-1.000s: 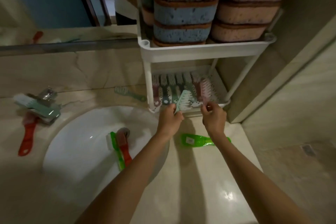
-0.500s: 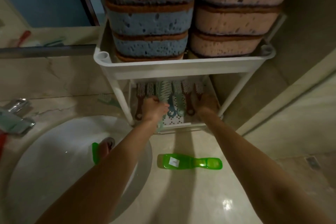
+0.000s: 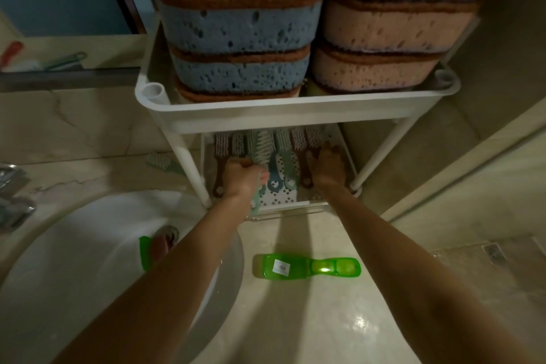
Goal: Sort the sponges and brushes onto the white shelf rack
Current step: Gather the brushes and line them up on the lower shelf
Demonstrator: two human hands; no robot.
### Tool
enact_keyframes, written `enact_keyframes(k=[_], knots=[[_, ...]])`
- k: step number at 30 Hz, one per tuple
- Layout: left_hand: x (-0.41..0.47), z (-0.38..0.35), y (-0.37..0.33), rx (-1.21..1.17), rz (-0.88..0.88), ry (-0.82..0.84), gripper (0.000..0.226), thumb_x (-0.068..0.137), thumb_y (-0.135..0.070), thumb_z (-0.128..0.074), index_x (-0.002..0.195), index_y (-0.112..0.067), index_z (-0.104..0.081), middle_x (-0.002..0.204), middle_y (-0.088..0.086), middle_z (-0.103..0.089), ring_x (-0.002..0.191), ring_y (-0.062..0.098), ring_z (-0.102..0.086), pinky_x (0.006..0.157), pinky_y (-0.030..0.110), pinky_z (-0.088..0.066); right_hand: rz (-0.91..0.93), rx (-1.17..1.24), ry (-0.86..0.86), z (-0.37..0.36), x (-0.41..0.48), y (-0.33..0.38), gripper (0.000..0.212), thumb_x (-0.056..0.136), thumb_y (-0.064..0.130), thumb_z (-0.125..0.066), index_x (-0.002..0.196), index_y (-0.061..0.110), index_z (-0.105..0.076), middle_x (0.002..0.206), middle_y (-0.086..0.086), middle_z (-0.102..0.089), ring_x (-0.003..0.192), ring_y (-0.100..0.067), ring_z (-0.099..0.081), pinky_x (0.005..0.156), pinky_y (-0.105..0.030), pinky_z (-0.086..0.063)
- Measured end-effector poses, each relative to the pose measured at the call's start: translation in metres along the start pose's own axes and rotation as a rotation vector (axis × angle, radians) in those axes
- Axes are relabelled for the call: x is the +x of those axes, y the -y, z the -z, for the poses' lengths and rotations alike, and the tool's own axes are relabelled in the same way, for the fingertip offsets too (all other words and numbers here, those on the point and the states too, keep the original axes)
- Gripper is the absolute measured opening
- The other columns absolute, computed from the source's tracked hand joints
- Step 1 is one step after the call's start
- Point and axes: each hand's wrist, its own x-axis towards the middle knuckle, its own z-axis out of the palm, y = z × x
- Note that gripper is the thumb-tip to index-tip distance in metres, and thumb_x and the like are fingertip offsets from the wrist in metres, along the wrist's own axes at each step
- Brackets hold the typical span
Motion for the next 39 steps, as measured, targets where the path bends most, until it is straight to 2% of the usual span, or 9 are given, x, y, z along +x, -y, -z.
enact_keyframes(k=[6, 10, 14, 19, 24, 27, 29, 32, 39], knots=[[0.001, 0.002, -0.002, 0.116, 0.028, -0.053, 0.023, 0.086, -0.01, -0.062, 0.068, -0.018, -0.051, 0.089, 0.009, -0.058, 0.087, 0.021, -0.055, 0.086, 0.034, -0.049, 0.001, 0.06, 0.021, 0.001, 0.002, 0.0, 0.042, 0.097, 0.028, -0.043, 0.134, 0.009, -0.04, 0.135, -0.02, -0.044, 0.12, -0.035, -0.049, 0.094, -0.039, -0.043], [0.005, 0.0, -0.002, 0.026, 0.051, -0.022, 0.025, 0.087, -0.002, -0.056, 0.067, -0.015, -0.049, 0.064, 0.006, -0.051, 0.057, 0.017, -0.049, 0.061, 0.026, -0.048, 0.038, 0.062, -0.045, 0.004, -0.007, 0.002, 0.037, 0.099, 0.027, -0.039, 0.129, 0.006, -0.044, 0.132, -0.018, -0.046, 0.114, -0.033, -0.053, 0.089, -0.038, -0.045], [0.009, -0.003, -0.003, -0.072, 0.061, -0.019, 0.028, 0.089, 0.008, -0.048, 0.068, -0.011, -0.046, 0.061, 0.007, -0.05, 0.03, 0.002, -0.05, 0.04, 0.011, -0.046, 0.179, 0.368, 0.009, 0.008, -0.039, 0.006, 0.02, 0.095, 0.011, -0.044, 0.107, 0.003, -0.057, 0.105, -0.015, -0.063, 0.094, -0.027, -0.061, 0.071, -0.022, -0.041], [0.012, -0.015, -0.007, -0.113, 0.064, -0.013, 0.028, 0.088, 0.01, -0.049, 0.065, -0.006, -0.046, 0.062, 0.008, -0.049, 0.041, 0.01, -0.051, 0.033, 0.008, -0.041, 0.378, 0.427, 0.151, 0.01, -0.069, 0.01, 0.004, 0.08, 0.005, -0.063, 0.083, 0.007, -0.06, 0.086, -0.013, -0.066, 0.073, -0.015, -0.054, 0.057, -0.015, -0.034], [0.011, -0.029, -0.01, -0.055, 0.131, 0.162, 0.023, 0.09, 0.001, -0.053, 0.068, -0.007, -0.053, 0.069, 0.006, -0.056, 0.045, 0.006, -0.057, 0.042, 0.008, -0.048, 0.389, 0.363, 0.078, 0.014, -0.068, 0.002, 0.02, 0.08, 0.005, -0.064, 0.076, 0.01, -0.045, 0.067, -0.006, -0.049, 0.066, -0.02, -0.048, 0.056, -0.021, -0.027], [0.007, -0.03, -0.013, 0.026, 0.092, 0.259, 0.01, 0.091, -0.003, -0.054, 0.088, 0.0, -0.064, 0.089, 0.009, -0.063, 0.072, 0.012, -0.064, 0.073, 0.021, -0.054, 0.291, 0.312, 0.06, 0.022, -0.06, -0.003, 0.006, 0.085, 0.005, -0.06, 0.086, 0.006, -0.055, 0.076, -0.013, -0.057, 0.072, -0.02, -0.052, 0.063, -0.025, -0.039], [0.007, -0.027, -0.011, 0.071, 0.065, 0.265, 0.012, 0.093, -0.003, -0.05, 0.094, 0.0, -0.061, 0.097, 0.013, -0.06, 0.082, 0.018, -0.063, 0.08, 0.025, -0.052, 0.15, 0.264, 0.05, 0.024, -0.052, -0.005, 0.02, 0.088, 0.011, -0.058, 0.103, -0.003, -0.056, 0.094, -0.019, -0.063, 0.08, -0.024, -0.057, 0.068, -0.028, -0.039], [0.017, -0.022, -0.002, 0.173, 0.004, 0.219, 0.027, 0.093, -0.003, -0.047, 0.068, -0.013, -0.05, 0.086, 0.013, -0.058, 0.064, 0.013, -0.053, 0.062, 0.022, -0.05, 0.035, 0.173, 0.012, 0.026, -0.04, -0.006, 0.026, 0.094, 0.024, -0.051, 0.102, -0.001, -0.055, 0.108, -0.023, -0.063, 0.098, -0.033, -0.061, 0.077, -0.033, -0.043], [0.027, -0.013, 0.015, 0.229, 0.057, 0.261, 0.032, 0.098, -0.008, -0.038, 0.067, -0.014, -0.045, 0.066, 0.002, -0.049, 0.057, 0.01, -0.048, 0.036, 0.011, -0.039, -0.069, 0.004, 0.026, 0.026, -0.024, -0.003, 0.031, 0.097, 0.017, -0.045, 0.121, -0.003, -0.05, 0.124, -0.018, -0.057, 0.114, -0.03, -0.057, 0.091, -0.032, -0.046]])
